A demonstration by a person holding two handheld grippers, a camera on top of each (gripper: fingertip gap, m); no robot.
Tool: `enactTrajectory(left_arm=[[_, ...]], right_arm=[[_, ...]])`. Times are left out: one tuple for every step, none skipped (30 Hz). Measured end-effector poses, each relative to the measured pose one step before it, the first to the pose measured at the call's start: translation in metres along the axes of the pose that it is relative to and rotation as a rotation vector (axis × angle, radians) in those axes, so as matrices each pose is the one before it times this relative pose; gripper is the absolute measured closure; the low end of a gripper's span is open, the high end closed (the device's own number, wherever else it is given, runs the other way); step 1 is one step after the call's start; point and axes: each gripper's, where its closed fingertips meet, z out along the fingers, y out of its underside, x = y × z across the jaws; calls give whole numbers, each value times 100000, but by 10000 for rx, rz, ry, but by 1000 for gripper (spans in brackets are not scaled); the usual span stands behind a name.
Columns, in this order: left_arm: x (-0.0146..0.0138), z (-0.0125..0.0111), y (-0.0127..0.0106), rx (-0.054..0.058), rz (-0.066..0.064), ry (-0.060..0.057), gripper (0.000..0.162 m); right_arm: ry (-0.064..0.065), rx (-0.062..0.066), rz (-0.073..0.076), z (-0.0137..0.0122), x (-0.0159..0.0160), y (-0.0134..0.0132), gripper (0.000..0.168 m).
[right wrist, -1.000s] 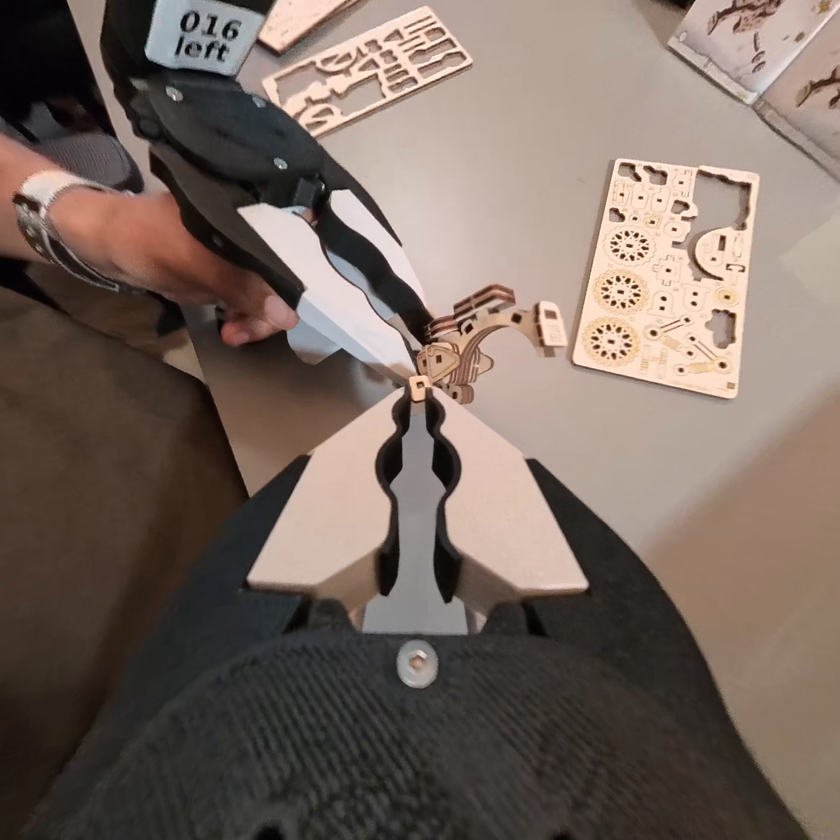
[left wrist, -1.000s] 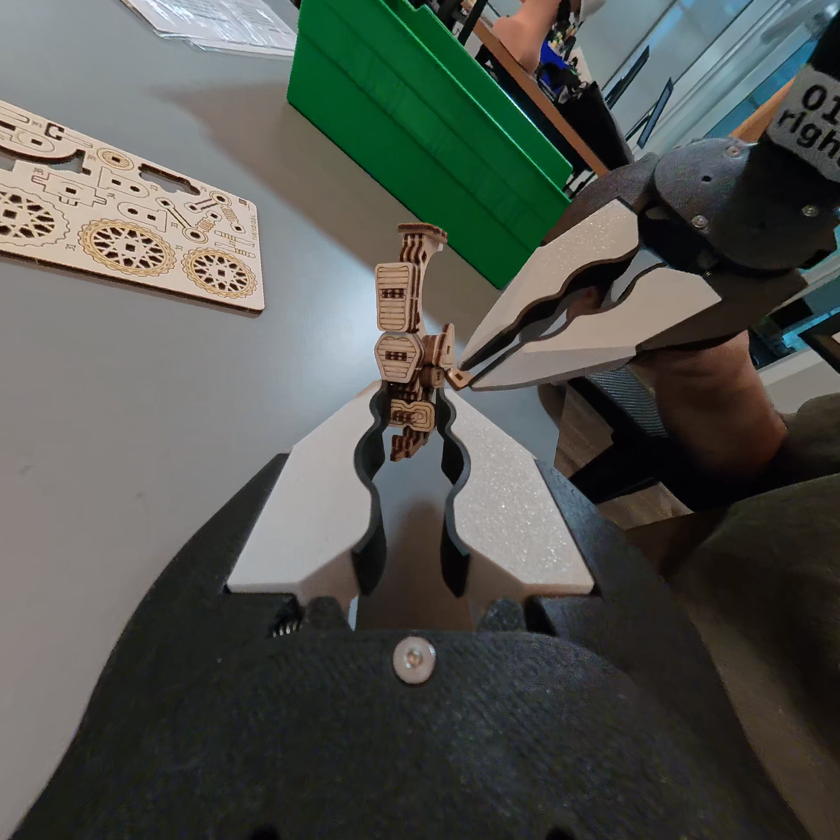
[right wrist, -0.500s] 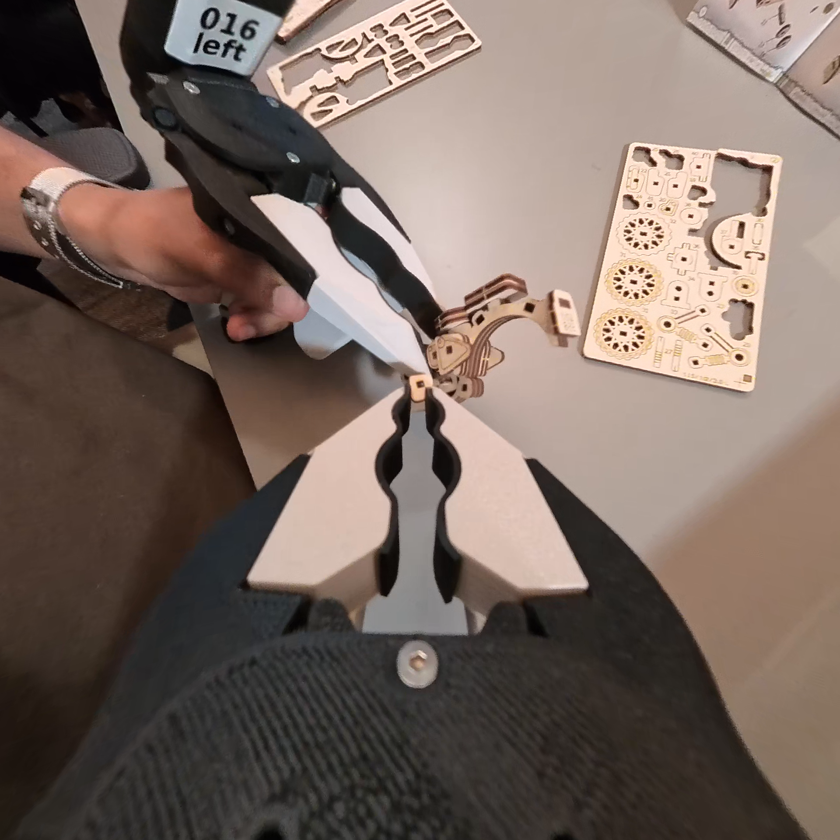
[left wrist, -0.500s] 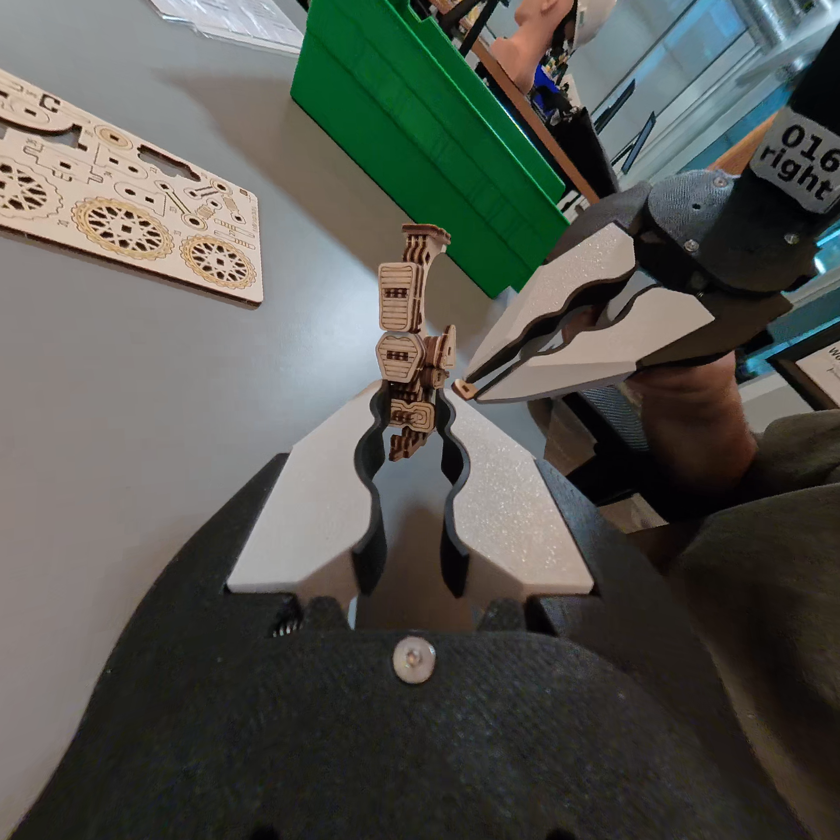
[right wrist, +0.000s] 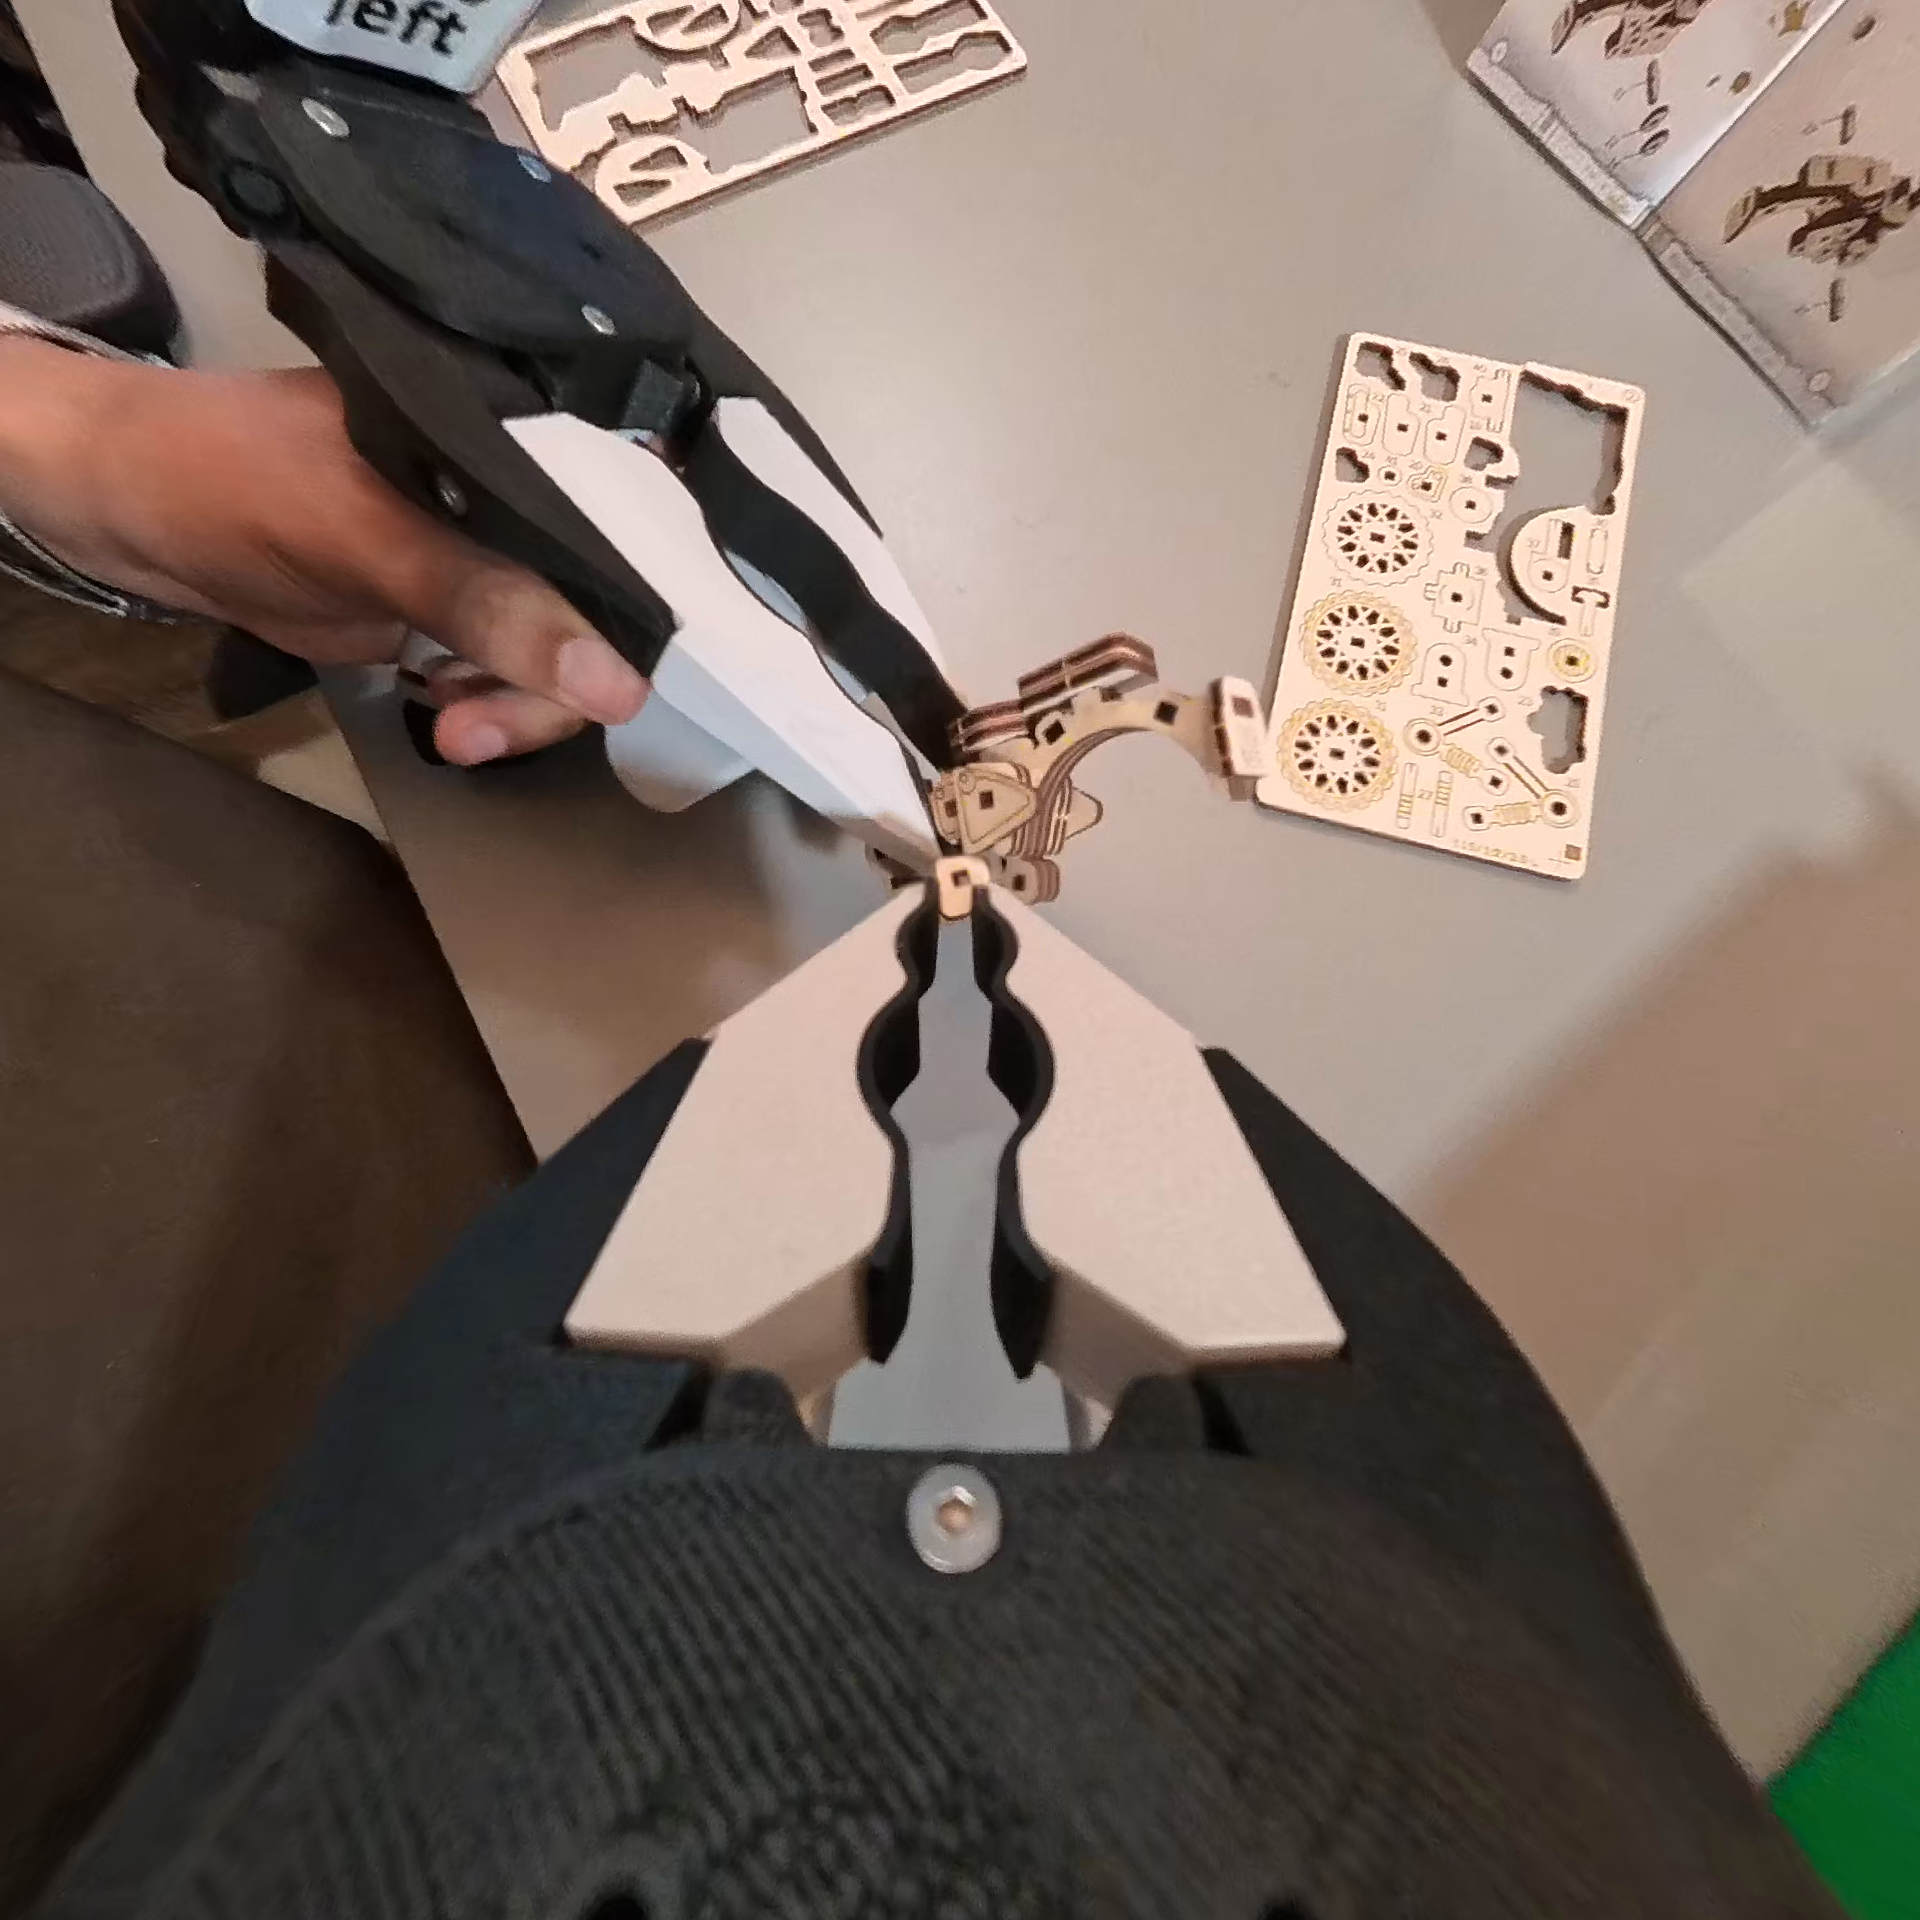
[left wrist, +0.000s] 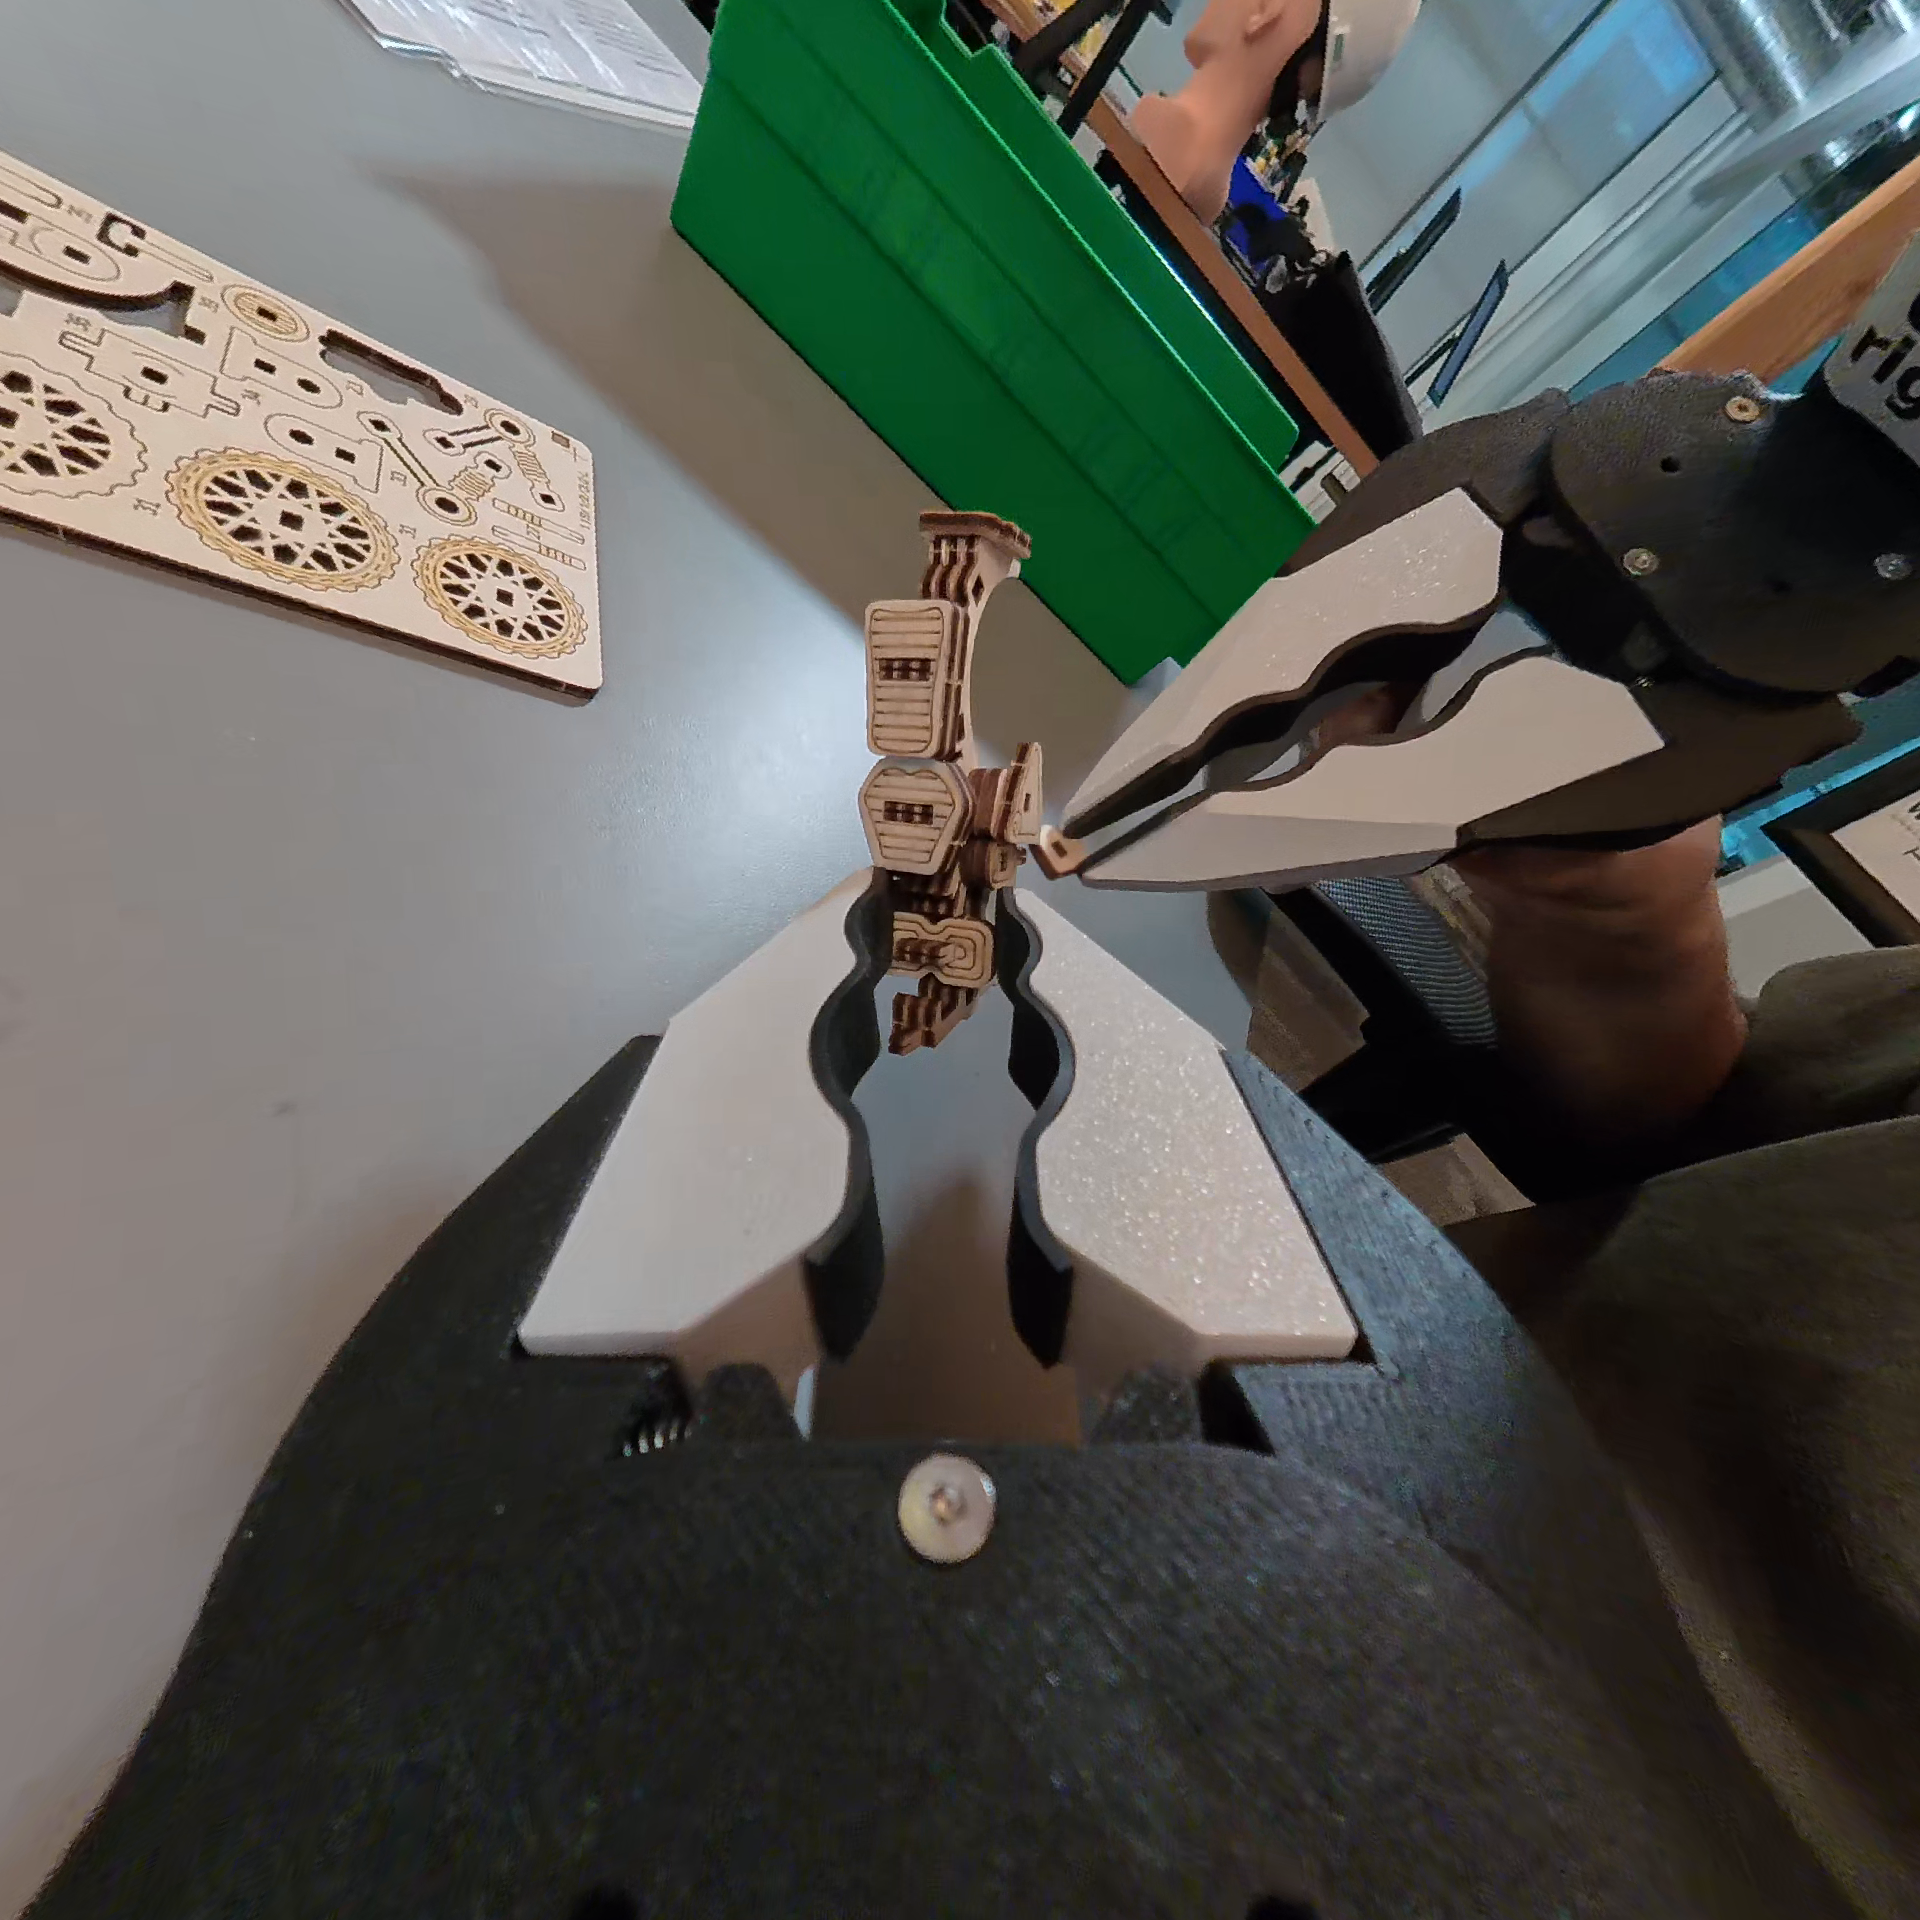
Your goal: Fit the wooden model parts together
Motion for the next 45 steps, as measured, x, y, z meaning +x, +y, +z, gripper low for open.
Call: enactTrajectory(left_arm=[[63, 21, 32, -15, 62, -1, 145], [-3, 16, 31, -18, 45, -42, 145], [6, 15, 12, -11, 28, -23, 145], [20, 5, 9, 0, 18, 2, 145], [32, 1, 5, -2, 21, 8, 145], [25, 11, 16, -8, 37, -10, 145], [42, 16, 13, -12, 57, -18, 145], [-3, 9, -4, 4, 65, -46, 145], [-11, 10, 6, -6, 55, -57, 145], [-19, 13, 15, -6, 39, -57, 145], [-51, 2, -1, 1, 12, -57, 145], [-50, -16, -14, 10, -18, -24, 145], [-30, -14, -17, 14, -44, 14, 145], [-19, -15, -13, 12, -55, 26, 145], [-38, -7, -39, 26, -63, 14, 145], [-39, -12, -21, 33, -90, 2, 145], [-68, -6, 1, 32, -134, -2, 145], [-65, -12, -7, 48, -239, 43, 145], [-42, -12, -9, 58, -380, 121, 145], [-35, -6, 8, 65, -459, 167, 145], [-24, -17, 2, 59, -460, 187, 145], [-56, -23, 24, 31, -399, 165, 145], [-48, -16, -3, 27, -335, 123, 145], [-27, -35, -61, 36, -256, 89, 145], [15, -48, -96, 62, -145, 77, 145], [33, -40, -68, 41, -100, 62, 145], [7, -15, -23, 13, -86, 47, 145], [10, -20, -30, 12, -96, 49, 145], [-19, -24, -22, -2, -82, 38, 145], [-9, -16, -6, -9, -74, 36, 145], [13, -18, -3, -12, -72, 53, 145], [32, -19, 2, -15, -65, 60, 145], [19, -13, 22, -25, -56, 41, 145], [-3, 0, 35, -27, -30, 15, 145], [-5, 1, -2, 2, 1, -3, 145], [-17, -5, -6, 7, 0, -13, 145], [-21, -7, -4, 5, -23, -1, 145], [-29, -17, -19, 10, -37, 0, 145], [-23, -8, -8, 5, -37, 0, 145], [-18, 2, -9, 4, -13, -10, 145], [-38, 5, -18, 26, 37, -48, 145], [-19, 0, -17, 30, 68, -55, 145], [8, 8, -10, 26, 66, -30, 145], [22, 5, 1, 19, 96, -42, 145], [2, 39, 42, 9, 164, -92, 145]], right_arm=[[153, -105, -120, 38, 110, 132, 164], [128, -83, -127, 24, 74, 83, 164], [78, -51, -100, 1, 7, 25, 164], [62, -33, -95, -35, -10, -10, 164], [74, -22, -103, -41, 32, -27, 164], [49, -13, -135, -47, -15, -47, 164], [33, -13, -155, -15, -60, -44, 164], [75, -40, -137, 20, -8, 19, 164], [92, -55, -127, 57, -12, 40, 164], [113, -58, -131, 59, -3, 43, 164], [133, -45, -130, 63, 8, 6, 164], [128, -28, -114, 47, 26, -16, 164], [100, -12, -75, 15, 10, -44, 164], [74, 13, -31, 6, 19, -61, 164], [57, 39, 2, 25, 27, -68, 164], [40, 47, 26, 52, 10, -50, 164], [44, 55, 24, 76, 27, -48, 164], [71, 62, -12, 78, 30, -58, 164], [90, 57, -32, 68, 33, -71, 164], [101, 45, -52, 68, 19, -78, 164], [111, 27, -98, 77, 18, -65, 164], [115, 9, -128, 96, 10, -30, 164], [123, 16, -130, 90, 17, -36, 164], [127, 51, -125, 63, 45, -73, 164], [113, 74, -121, 23, 47, -103, 164], [83, 51, -116, 9, 38, -75, 164], [61, 35, -120, 10, 21, -48, 164], [57, 44, -153, 27, 24, -37, 164], [47, 58, -203, 32, 12, -13, 164], [40, 79, -281, 17, -5, -23, 164], [47, 109, -343, -4, 4, -30, 164], [43, 116, -272, -8, -7, -29, 164], [17, 78, -167, -14, -29, -5, 164], [12, 33, -128, 4, -23, 5, 164], [19, 0, -46, 9, 5, 1, 164], [24, -31, -6, 19, -3, -9, 164], [48, -41, -46, 29, 4, -4, 164], [71, -44, -50, 42, 7, -8, 164], [78, -60, -59, 40, -4, -1, 164], [72, -94, -15, 26, 15, 15, 164], [44, -126, 116, 45, 26, 15, 164], [12, -116, 201, 20, 16, 6, 164], [-30, -93, 242, -19, 16, -5, 164], [-82, -100, 273, -17, -10, 23, 164], [-124, -123, 278, -42, -20, 71, 164]])
